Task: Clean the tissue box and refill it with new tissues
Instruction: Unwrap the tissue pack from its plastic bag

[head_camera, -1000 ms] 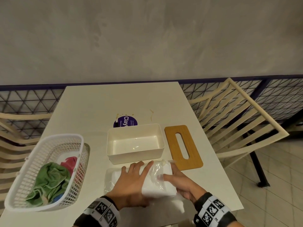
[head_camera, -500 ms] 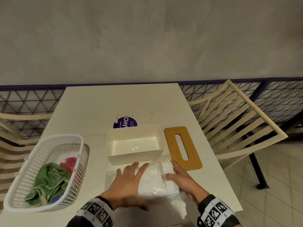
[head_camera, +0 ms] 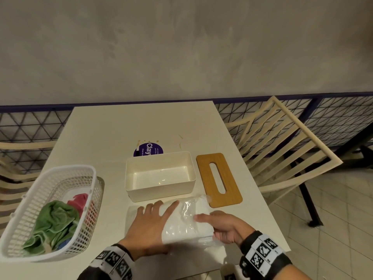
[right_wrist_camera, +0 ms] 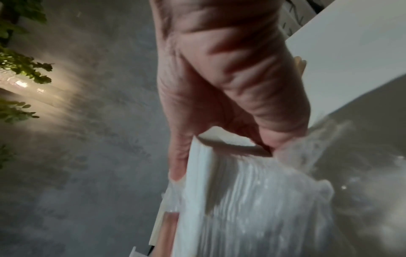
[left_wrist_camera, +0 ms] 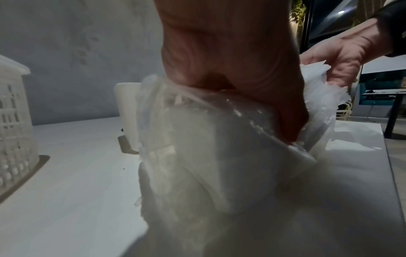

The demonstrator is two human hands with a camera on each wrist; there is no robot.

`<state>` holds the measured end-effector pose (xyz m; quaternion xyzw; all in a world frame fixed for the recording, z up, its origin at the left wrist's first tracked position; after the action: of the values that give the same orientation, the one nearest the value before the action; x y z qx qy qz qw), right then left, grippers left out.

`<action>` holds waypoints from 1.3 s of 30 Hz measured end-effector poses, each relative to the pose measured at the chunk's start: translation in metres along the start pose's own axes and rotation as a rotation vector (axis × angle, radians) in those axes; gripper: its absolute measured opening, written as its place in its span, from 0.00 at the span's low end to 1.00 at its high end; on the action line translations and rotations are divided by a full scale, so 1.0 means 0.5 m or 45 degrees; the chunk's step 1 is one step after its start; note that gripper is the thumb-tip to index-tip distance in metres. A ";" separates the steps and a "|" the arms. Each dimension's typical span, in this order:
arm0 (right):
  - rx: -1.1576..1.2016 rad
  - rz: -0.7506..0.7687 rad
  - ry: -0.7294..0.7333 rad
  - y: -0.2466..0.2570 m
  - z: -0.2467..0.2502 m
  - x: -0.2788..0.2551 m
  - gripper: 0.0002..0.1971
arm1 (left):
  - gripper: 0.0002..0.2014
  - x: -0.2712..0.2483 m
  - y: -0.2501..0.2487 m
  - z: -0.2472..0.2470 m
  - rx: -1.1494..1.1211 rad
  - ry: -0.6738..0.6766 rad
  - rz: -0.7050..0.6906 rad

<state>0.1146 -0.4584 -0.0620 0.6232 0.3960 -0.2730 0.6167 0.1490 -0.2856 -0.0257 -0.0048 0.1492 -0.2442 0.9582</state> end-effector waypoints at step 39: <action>0.190 0.295 -0.098 0.024 0.110 -0.059 0.38 | 0.61 -0.029 0.036 -0.003 -0.025 -0.063 0.024</action>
<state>0.1167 -0.5164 -0.0360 0.6980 0.2758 -0.2524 0.6108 0.1446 -0.2630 -0.0247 -0.0189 0.1279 -0.2336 0.9637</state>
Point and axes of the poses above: each hand's wrist, its own x-axis towards the middle knuckle, its own z-axis out of the back of the hand, y = z × x, the point moved 9 cm from there along x, towards the middle knuckle, and after that the axes turned 1 degree about -y, right-handed, at the moved point
